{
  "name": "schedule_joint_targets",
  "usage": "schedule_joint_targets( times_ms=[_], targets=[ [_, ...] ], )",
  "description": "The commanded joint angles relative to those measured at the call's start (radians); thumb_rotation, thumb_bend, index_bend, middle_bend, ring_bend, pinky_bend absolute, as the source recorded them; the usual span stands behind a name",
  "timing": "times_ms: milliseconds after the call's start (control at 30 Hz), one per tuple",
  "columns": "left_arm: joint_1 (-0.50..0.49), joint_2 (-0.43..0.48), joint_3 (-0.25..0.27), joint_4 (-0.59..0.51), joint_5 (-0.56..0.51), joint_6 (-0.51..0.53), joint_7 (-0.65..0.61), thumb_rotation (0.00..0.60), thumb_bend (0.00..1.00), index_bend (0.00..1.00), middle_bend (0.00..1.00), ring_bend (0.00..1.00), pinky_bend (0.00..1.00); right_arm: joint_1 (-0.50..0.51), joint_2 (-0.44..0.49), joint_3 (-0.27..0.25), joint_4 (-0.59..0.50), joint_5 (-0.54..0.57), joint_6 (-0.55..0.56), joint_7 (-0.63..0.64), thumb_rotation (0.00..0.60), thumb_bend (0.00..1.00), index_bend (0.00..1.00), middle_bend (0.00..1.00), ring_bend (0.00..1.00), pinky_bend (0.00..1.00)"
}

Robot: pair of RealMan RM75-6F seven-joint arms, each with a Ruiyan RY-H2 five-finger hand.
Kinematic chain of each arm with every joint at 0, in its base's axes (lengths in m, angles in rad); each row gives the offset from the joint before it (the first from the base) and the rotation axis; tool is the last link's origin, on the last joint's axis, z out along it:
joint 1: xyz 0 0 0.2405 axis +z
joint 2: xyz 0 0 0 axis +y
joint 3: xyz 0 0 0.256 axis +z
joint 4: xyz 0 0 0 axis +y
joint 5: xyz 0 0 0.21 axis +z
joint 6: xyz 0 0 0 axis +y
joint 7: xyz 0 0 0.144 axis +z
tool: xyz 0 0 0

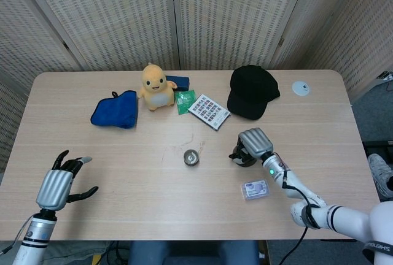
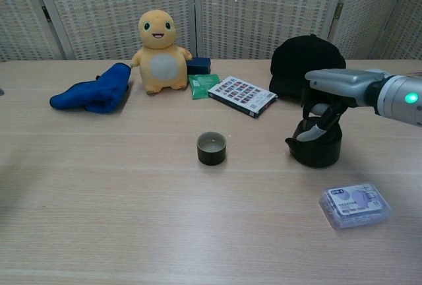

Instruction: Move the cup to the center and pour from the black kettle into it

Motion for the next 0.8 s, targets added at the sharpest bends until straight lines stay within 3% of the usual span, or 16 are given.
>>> schedule_joint_targets(
  times_ms=[33, 233, 600, 800],
  targets=[
    [0.001, 0.0, 0.0, 0.001, 0.0, 0.002, -0.002, 0.0, 0.02, 0.23, 0.29, 0.31, 0.05, -0.002, -0.001, -0.001, -0.003, 0.004, -0.002, -0.011, 0.472, 0.0, 1.0, 1.0, 0.97, 0.63],
    [0.002, 0.001, 0.002, 0.002, 0.003, 0.004, -0.005, 0.0, 0.02, 0.23, 0.29, 0.31, 0.05, -0.007, 0.001, -0.004, -0.011, 0.016, -0.003, -0.045, 0.471, 0.0, 1.0, 0.99, 0.9, 0.59],
    [0.004, 0.001, 0.003, 0.002, 0.005, 0.007, -0.008, 0.0, 0.02, 0.23, 0.29, 0.31, 0.05, -0.014, 0.004, -0.007, -0.024, 0.046, -0.012, -0.089, 0.473, 0.0, 0.98, 0.85, 0.74, 0.52],
    [0.004, 0.002, 0.002, 0.0, 0.004, 0.009, -0.006, 0.0, 0.02, 0.23, 0.29, 0.31, 0.05, -0.014, 0.007, -0.006, -0.029, 0.046, -0.023, -0.085, 0.475, 0.0, 0.95, 0.83, 0.72, 0.35]
  ],
)
